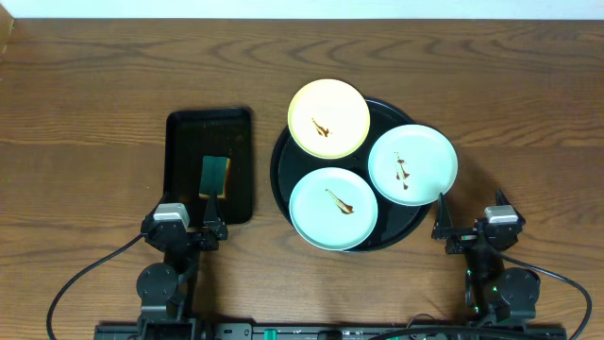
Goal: Clean dirty plates on tray and stack at the side
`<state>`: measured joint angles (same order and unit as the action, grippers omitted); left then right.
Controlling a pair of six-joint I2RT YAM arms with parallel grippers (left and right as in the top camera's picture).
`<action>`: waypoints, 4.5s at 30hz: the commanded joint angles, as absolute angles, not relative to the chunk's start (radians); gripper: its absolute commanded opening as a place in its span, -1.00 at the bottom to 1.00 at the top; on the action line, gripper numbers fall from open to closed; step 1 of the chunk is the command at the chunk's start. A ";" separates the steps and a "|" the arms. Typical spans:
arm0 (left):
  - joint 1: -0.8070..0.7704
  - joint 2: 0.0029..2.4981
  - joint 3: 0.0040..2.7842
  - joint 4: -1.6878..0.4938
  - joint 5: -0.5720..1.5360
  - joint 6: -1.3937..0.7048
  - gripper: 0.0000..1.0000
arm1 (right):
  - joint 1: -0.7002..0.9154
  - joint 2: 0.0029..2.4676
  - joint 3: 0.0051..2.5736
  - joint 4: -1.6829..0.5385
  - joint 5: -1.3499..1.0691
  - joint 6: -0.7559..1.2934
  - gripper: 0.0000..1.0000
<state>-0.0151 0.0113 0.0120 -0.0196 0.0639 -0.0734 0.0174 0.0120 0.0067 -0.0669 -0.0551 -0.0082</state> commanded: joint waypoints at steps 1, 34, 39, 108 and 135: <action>-0.012 0.012 0.004 -0.066 0.067 -0.057 0.72 | 0.039 0.007 0.006 -0.072 -0.053 0.002 0.99; -0.012 0.012 0.004 -0.066 0.067 -0.057 0.72 | 0.039 0.007 0.006 -0.072 -0.053 0.002 0.99; -0.012 0.012 0.004 -0.066 0.067 -0.057 0.72 | 0.039 0.007 0.006 -0.072 -0.053 0.002 0.99; -0.012 0.953 0.917 -0.828 0.235 -0.116 0.72 | 0.041 0.915 0.752 -0.637 -0.419 0.159 0.85; -0.013 1.744 1.133 -0.736 0.055 -0.098 0.44 | 0.273 1.061 0.752 -0.688 -0.291 0.209 0.59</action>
<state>-0.0151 1.7088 1.1236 -0.7483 0.0711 -0.1040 0.2623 1.0382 0.7284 -0.6918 -0.3035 0.1879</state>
